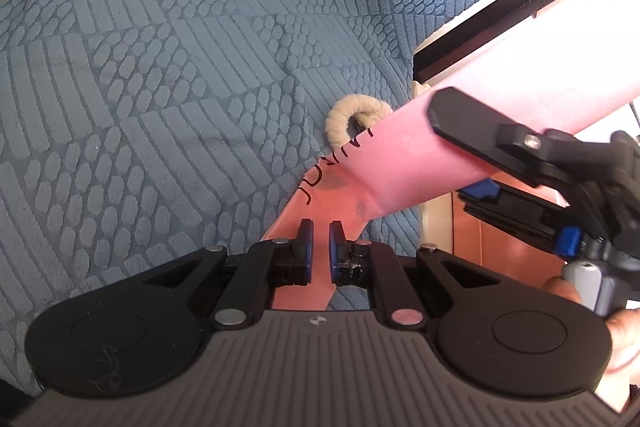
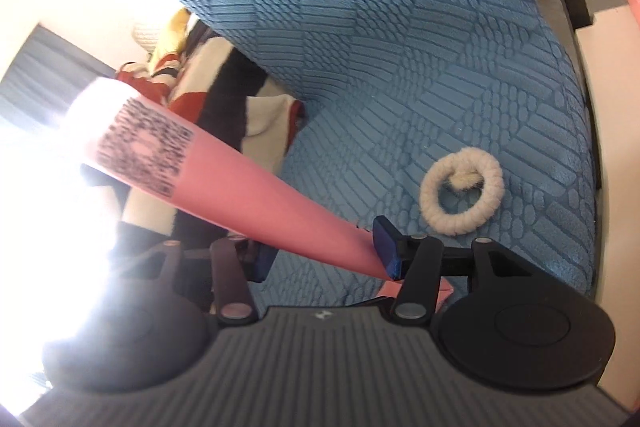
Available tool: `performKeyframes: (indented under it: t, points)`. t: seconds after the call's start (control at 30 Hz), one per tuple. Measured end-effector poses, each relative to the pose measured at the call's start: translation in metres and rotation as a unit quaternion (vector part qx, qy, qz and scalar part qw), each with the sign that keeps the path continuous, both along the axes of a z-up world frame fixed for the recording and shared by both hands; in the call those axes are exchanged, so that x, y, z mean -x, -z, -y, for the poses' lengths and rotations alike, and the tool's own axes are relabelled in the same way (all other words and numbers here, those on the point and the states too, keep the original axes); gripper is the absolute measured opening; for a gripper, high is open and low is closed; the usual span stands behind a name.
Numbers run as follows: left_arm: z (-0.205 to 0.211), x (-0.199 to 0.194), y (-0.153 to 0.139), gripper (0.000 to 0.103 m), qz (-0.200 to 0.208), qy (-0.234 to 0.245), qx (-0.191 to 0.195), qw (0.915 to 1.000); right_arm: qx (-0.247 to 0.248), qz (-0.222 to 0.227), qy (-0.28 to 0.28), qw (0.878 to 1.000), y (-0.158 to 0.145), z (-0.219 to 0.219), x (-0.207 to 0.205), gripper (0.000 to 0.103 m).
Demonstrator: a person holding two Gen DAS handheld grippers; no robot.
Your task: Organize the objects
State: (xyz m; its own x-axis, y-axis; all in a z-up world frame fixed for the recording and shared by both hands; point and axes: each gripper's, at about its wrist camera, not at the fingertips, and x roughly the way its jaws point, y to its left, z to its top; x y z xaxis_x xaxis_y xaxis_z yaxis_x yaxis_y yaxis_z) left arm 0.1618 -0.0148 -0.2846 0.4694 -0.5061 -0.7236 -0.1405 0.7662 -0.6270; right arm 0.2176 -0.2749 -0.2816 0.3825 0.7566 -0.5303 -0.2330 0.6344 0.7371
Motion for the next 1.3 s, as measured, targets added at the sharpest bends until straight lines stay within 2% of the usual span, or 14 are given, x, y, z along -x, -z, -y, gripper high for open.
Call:
performKeyframes:
  t: [0.17, 0.3, 0.43, 0.57, 0.7, 0.8, 1.0, 1.2, 1.3]
  points:
    - [-0.002, 0.003, 0.0, 0.012, 0.001, -0.003, 0.003, 1.0, -0.031, 0.007, -0.011, 0.999, -0.005, 0.004, 0.004, 0.055]
    - [-0.002, 0.004, 0.001, 0.012, -0.001, -0.008, 0.009, 0.9999, -0.05, -0.006, -0.019, 0.999, -0.003, 0.005, 0.004, 0.055]
    - [-0.004, 0.003, 0.003, 0.012, -0.004, -0.013, 0.016, 0.9998, -0.096, -0.028, -0.018, 0.995, 0.003, 0.004, 0.008, 0.062]
    - [-0.004, 0.002, 0.003, 0.012, -0.005, -0.015, 0.017, 0.9997, -0.137, -0.049, 0.002, 0.989, 0.013, 0.004, 0.012, 0.063]
    - [-0.005, 0.001, 0.003, 0.012, -0.005, -0.014, 0.017, 0.9997, -0.149, -0.047, 0.007, 0.988, 0.013, 0.001, 0.015, 0.065]
    - [-0.005, 0.001, 0.003, 0.012, -0.004, -0.014, 0.018, 0.9997, -0.173, -0.055, 0.015, 0.983, 0.016, 0.003, 0.015, 0.075]
    - [-0.005, 0.003, 0.002, 0.012, -0.004, -0.013, 0.017, 0.9998, -0.184, -0.059, 0.025, 0.981, 0.017, 0.007, 0.017, 0.075]
    - [-0.005, 0.002, 0.001, 0.012, -0.004, -0.012, 0.017, 0.9998, -0.217, -0.085, 0.044, 0.971, 0.026, 0.012, 0.02, 0.075]
    - [-0.005, 0.002, 0.002, 0.012, -0.004, -0.013, 0.018, 0.9997, -0.216, -0.08, 0.046, 0.972, 0.025, 0.012, 0.022, 0.076]
